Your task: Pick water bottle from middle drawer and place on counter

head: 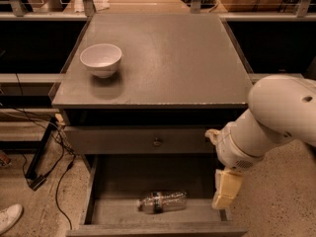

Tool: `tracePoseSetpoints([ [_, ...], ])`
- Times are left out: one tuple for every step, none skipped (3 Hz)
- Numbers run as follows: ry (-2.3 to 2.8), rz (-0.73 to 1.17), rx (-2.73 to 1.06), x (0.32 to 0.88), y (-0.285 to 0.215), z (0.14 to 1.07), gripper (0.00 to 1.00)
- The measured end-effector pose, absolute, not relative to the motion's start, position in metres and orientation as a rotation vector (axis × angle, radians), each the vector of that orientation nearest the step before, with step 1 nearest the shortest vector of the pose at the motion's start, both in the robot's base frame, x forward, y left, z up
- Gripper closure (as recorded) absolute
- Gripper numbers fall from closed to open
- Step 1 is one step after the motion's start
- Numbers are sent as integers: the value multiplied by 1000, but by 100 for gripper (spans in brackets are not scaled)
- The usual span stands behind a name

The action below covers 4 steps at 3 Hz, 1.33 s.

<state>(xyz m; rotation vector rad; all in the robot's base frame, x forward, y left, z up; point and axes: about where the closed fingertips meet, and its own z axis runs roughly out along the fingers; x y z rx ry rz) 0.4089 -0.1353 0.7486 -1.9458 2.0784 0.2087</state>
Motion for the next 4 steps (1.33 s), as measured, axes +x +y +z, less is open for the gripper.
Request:
tracePoseSetpoints([
  [1993, 260, -2039, 400, -95, 712, 0],
  [1993, 260, -2039, 400, -95, 712, 0],
  [2047, 216, -2027, 391, -86, 689, 0],
  [2082, 189, -1998, 395, -81, 674, 0],
])
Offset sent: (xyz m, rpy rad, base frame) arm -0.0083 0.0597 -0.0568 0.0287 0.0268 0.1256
